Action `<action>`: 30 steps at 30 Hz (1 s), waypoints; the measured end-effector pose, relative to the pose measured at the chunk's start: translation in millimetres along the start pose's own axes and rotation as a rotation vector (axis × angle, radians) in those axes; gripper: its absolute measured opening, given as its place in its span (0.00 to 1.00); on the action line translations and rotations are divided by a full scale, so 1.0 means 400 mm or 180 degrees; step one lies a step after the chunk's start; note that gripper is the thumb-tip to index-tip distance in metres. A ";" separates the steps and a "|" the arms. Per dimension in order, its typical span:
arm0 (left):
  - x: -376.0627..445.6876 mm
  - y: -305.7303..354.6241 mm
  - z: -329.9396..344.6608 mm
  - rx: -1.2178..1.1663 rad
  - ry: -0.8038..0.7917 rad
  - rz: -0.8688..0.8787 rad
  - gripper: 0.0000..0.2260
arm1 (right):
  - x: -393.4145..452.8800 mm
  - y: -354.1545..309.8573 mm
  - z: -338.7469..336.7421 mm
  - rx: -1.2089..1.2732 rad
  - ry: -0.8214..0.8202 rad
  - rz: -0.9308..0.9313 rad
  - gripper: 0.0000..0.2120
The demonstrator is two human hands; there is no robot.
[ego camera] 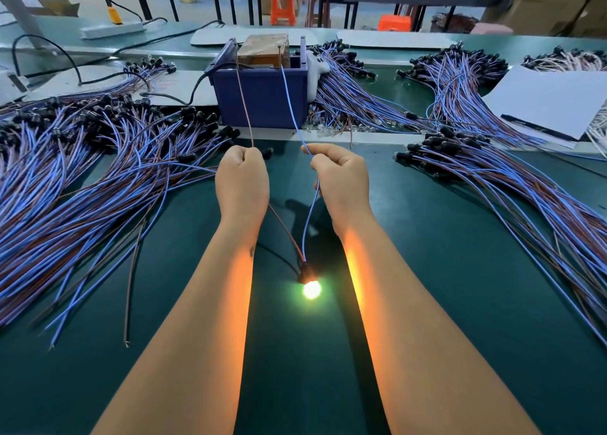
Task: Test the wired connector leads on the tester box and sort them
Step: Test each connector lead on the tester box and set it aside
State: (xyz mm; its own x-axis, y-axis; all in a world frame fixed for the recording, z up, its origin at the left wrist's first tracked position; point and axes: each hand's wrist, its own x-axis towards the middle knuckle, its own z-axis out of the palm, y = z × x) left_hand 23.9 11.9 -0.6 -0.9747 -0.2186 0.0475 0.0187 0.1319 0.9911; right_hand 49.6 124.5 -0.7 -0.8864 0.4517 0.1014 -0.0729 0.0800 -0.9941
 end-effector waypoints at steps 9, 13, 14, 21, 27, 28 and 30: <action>0.001 -0.001 -0.001 -0.0002 -0.0005 0.0033 0.06 | 0.004 0.003 -0.001 -0.0014 0.0001 0.0011 0.15; 0.003 -0.002 -0.002 0.0001 -0.0009 0.0062 0.06 | 0.004 0.004 0.000 -0.0036 0.0001 -0.0006 0.15; 0.003 -0.003 -0.002 0.0008 -0.0008 0.0066 0.06 | 0.003 0.004 0.001 -0.0041 -0.0009 -0.0016 0.15; 0.013 -0.012 0.005 -0.0029 -0.0271 0.0115 0.07 | -0.002 -0.009 -0.003 0.0202 0.0271 -0.0331 0.14; 0.016 -0.010 0.020 -0.0477 -0.0875 0.0106 0.08 | -0.010 -0.006 0.011 -0.0389 -0.0214 -0.0556 0.09; 0.017 -0.009 0.021 -0.0595 -0.0926 0.0054 0.08 | -0.011 -0.004 0.012 -0.0468 -0.0243 -0.0573 0.07; 0.020 -0.007 0.020 -0.0810 -0.0958 -0.0031 0.08 | -0.010 -0.001 0.011 -0.0638 -0.0244 -0.0640 0.06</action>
State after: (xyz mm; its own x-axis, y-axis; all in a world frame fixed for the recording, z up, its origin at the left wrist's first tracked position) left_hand 14.4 17.7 -3.8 -0.9961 0.0797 0.0367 0.0269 -0.1209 0.9923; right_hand 51.3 118.7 -0.9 -0.8959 0.3410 0.2848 -0.1657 0.3384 -0.9263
